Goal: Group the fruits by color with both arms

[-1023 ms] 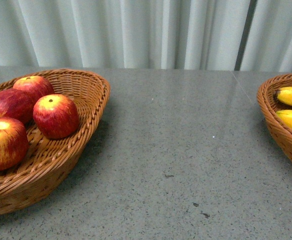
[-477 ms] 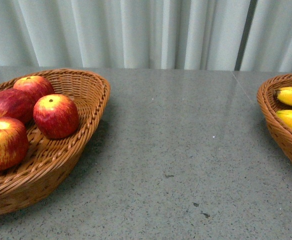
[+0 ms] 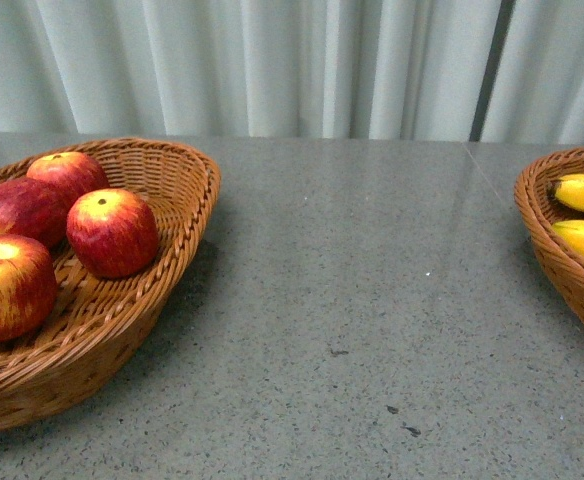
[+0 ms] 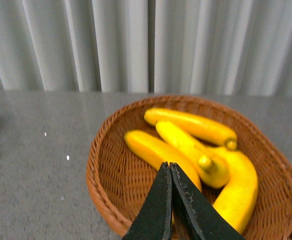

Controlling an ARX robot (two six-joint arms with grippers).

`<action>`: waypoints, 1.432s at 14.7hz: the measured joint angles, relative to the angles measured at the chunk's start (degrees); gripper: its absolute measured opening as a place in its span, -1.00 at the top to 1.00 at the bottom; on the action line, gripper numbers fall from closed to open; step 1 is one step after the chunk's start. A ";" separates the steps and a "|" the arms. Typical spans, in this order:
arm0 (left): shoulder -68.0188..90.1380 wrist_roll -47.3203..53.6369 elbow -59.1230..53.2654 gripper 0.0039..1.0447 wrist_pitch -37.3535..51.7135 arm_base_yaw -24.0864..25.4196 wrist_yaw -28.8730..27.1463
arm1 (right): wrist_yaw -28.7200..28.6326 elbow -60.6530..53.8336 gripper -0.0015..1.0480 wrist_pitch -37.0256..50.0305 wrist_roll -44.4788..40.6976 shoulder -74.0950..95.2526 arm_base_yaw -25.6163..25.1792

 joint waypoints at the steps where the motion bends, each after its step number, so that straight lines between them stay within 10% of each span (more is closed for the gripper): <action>1: 0.00 0.00 0.00 -0.88 -0.02 0.00 0.02 | -0.04 0.00 0.97 0.66 0.02 0.07 0.00; 11: 0.00 0.00 0.00 -0.88 0.02 0.00 0.00 | 0.11 0.00 0.95 -0.48 -0.02 0.04 0.00; 13: 0.00 0.00 0.00 -0.88 0.02 0.00 0.00 | 0.11 0.00 0.41 -0.48 0.02 0.04 0.00; 15: 0.00 0.00 0.00 -0.88 0.02 0.00 0.00 | 0.11 0.00 -0.87 -0.48 0.13 0.04 0.00; 21: 0.00 0.00 0.00 -0.88 0.02 0.00 0.00 | 0.11 0.00 -0.87 -0.48 0.15 0.04 0.00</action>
